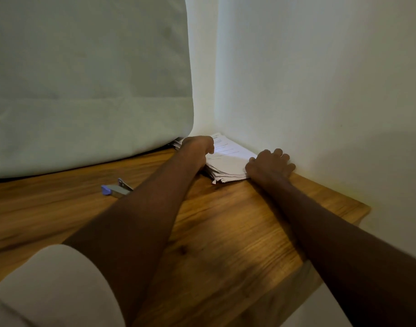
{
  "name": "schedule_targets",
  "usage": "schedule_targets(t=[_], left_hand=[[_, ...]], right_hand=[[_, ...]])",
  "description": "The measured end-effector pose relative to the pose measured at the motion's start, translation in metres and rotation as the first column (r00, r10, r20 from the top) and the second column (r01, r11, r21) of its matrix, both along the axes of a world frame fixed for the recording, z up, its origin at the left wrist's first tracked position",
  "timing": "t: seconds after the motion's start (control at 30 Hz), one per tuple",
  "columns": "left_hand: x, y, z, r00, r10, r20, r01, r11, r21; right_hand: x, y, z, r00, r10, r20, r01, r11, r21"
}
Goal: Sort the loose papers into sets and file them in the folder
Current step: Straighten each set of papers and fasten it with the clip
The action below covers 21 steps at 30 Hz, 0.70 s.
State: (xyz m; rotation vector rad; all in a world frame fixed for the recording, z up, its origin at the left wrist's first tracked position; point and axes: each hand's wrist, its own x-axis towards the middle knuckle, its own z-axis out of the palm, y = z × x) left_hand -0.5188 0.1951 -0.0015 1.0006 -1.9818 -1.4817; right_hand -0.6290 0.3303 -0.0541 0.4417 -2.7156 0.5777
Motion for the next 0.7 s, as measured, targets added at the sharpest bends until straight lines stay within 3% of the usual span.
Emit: schedule_targets(t=[0.33, 0.43, 0.6, 0.7], left_hand=[[-0.01, -0.006, -0.003, 0.989, 0.133, -0.065, -0.133, 0.991, 0.015], [-0.004, -0.01, -0.002, 0.988, 0.136, -0.07, -0.132, 0.989, 0.06], [-0.002, -0.013, -0.007, 0.997, 0.018, -0.071, -0.005, 0.984, 0.179], [-0.002, -0.011, -0.012, 0.974, 0.084, -0.212, -0.032, 0.971, 0.236]], right_hand=[[0.008, 0.001, 0.0, 0.999, 0.019, -0.035, -0.02, 0.999, -0.044], [0.009, 0.005, 0.004, 0.998, 0.066, 0.013, -0.063, 0.985, -0.161], [0.0, 0.015, 0.007, 0.984, 0.173, 0.033, -0.121, 0.802, -0.585], [0.0, 0.019, 0.006, 0.969, 0.243, 0.04, -0.133, 0.656, -0.743]])
